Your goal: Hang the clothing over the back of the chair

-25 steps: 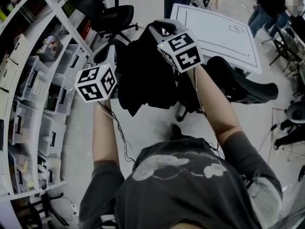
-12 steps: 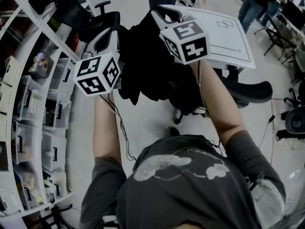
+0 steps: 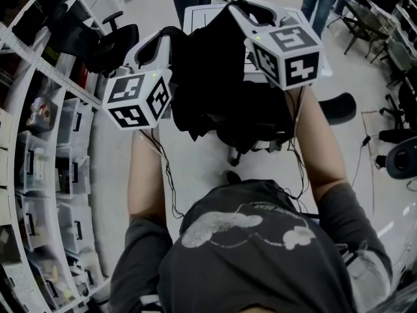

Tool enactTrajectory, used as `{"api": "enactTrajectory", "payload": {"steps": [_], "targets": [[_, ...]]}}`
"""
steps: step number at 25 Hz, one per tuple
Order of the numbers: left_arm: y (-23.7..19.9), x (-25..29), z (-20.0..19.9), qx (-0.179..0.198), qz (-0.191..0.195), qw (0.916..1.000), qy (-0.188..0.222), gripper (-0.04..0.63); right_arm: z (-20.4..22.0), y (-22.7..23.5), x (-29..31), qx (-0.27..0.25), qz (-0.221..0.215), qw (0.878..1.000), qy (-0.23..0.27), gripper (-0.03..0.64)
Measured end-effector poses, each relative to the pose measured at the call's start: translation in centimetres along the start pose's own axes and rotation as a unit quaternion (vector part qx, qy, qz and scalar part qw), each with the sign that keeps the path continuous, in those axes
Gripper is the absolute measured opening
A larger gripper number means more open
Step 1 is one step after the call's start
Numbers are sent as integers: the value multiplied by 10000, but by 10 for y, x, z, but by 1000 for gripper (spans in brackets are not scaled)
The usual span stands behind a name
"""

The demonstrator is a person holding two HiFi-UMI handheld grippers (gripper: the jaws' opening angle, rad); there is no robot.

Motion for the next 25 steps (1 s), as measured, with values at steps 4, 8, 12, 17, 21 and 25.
{"api": "enactTrajectory", "payload": {"steps": [4,8,12,17,21,25], "targets": [[39,21,-15,128,402,9990,109,9,11,44,-31,-64,271,9996,-24,57],[75,42,-29,286,727,9968,147,9,25,92,-61,-35,514,9986,-81,57],[101,63,-42,408,882,9952,140,9,37,146,-87,176,786,9968,-6,57],[129,100,-41,488,994,9938,59,9,65,214,-104,503,1096,9927,58,57],[150,112,-52,580,1146,9917,94,9,72,241,-118,449,1233,9913,90,57],[166,114,-68,656,1147,9910,228,9,69,276,-149,630,1543,9852,410,57]]}}
Point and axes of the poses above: the fingertips, and each gripper's own axes: x forward along the fingers, y to its right, z out of its underside, the point moved 2 cm from there along -x, backward along the fingers, and after that the axes turned 8 degrees about -y, right-handed, at the moved point
